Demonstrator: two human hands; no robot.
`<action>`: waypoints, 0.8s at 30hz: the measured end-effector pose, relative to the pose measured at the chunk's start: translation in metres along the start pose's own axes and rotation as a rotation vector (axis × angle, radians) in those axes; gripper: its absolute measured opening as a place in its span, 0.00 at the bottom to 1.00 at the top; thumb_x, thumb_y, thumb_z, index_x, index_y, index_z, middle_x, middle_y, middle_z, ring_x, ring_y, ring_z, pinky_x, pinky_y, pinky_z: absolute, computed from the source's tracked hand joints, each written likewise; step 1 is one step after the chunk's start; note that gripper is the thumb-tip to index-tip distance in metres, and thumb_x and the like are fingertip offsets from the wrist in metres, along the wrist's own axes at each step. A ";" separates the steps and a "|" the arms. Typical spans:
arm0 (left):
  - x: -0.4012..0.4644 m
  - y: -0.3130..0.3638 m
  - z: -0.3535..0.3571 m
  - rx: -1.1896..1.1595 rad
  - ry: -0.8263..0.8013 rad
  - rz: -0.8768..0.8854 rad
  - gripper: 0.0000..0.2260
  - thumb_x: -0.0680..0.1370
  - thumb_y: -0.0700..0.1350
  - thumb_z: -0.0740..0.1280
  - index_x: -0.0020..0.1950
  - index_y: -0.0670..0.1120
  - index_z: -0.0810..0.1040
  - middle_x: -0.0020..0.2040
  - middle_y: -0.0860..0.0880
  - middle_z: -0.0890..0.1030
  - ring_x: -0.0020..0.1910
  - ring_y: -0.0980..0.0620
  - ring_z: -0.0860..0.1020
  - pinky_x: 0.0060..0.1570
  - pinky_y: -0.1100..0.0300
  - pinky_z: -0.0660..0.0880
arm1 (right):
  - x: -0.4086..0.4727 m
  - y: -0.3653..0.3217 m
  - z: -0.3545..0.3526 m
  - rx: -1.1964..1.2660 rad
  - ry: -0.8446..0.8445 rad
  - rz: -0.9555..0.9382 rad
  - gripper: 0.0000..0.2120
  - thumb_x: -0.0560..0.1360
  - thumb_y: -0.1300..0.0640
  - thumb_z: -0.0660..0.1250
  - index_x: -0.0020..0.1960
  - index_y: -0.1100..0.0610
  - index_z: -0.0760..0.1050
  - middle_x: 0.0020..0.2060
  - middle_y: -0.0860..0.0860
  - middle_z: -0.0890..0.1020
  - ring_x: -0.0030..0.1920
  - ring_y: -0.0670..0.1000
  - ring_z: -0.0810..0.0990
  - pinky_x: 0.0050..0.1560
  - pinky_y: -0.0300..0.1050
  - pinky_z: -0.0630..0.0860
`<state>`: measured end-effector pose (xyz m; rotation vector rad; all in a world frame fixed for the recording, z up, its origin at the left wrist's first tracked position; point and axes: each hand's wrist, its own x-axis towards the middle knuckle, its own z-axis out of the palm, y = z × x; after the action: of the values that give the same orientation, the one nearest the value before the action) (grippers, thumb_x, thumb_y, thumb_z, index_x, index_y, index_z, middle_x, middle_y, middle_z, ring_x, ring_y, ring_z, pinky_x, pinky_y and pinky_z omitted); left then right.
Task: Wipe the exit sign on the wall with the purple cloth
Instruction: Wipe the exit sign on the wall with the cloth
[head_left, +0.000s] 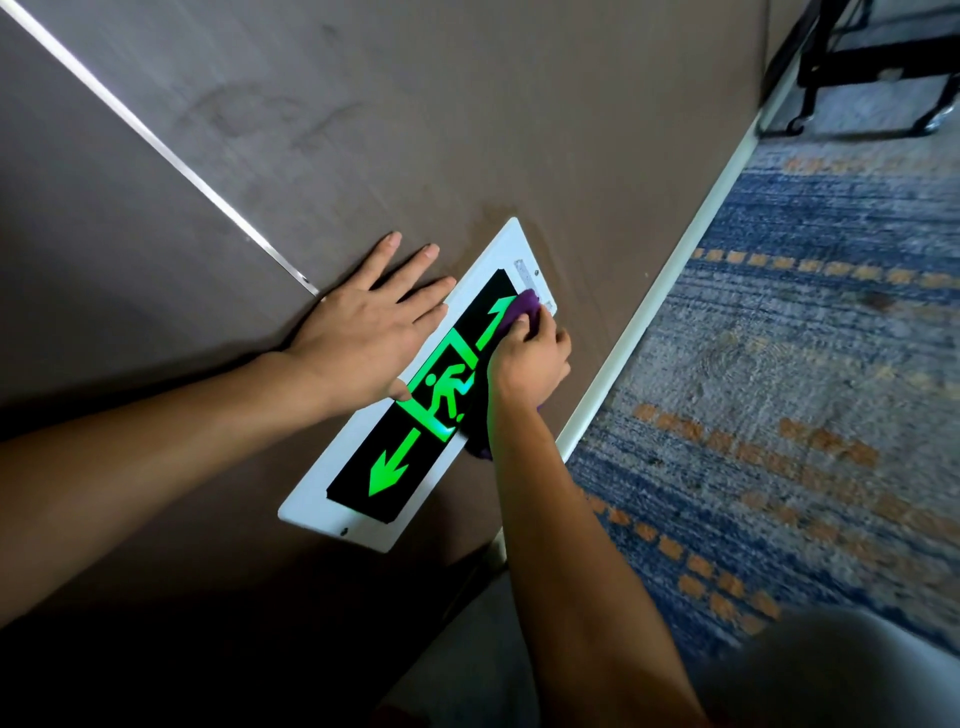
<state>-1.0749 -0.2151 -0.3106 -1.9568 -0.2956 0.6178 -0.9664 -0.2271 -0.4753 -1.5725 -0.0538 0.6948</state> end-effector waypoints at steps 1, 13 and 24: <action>0.000 0.000 0.001 -0.005 0.002 0.003 0.47 0.73 0.72 0.64 0.82 0.46 0.57 0.84 0.45 0.53 0.82 0.36 0.43 0.76 0.32 0.41 | 0.000 0.000 -0.004 -0.001 -0.016 0.011 0.21 0.84 0.49 0.58 0.77 0.47 0.68 0.76 0.54 0.69 0.72 0.61 0.67 0.69 0.55 0.69; -0.014 -0.014 -0.029 -0.928 0.266 -0.045 0.15 0.79 0.48 0.70 0.64 0.46 0.84 0.72 0.47 0.77 0.79 0.42 0.63 0.79 0.41 0.54 | -0.075 -0.083 -0.093 0.125 0.082 0.033 0.20 0.80 0.51 0.66 0.70 0.56 0.73 0.62 0.54 0.83 0.62 0.54 0.81 0.62 0.42 0.74; -0.072 -0.094 -0.235 -2.154 0.477 -0.240 0.16 0.80 0.53 0.67 0.63 0.46 0.82 0.63 0.54 0.81 0.67 0.60 0.76 0.68 0.65 0.69 | -0.179 -0.303 -0.227 0.442 0.155 0.145 0.10 0.81 0.56 0.66 0.61 0.58 0.79 0.52 0.57 0.85 0.53 0.56 0.85 0.61 0.56 0.81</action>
<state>-1.0017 -0.3859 -0.1239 -3.7613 -1.1546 -0.8871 -0.8974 -0.4621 -0.1355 -1.2059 0.3128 0.6430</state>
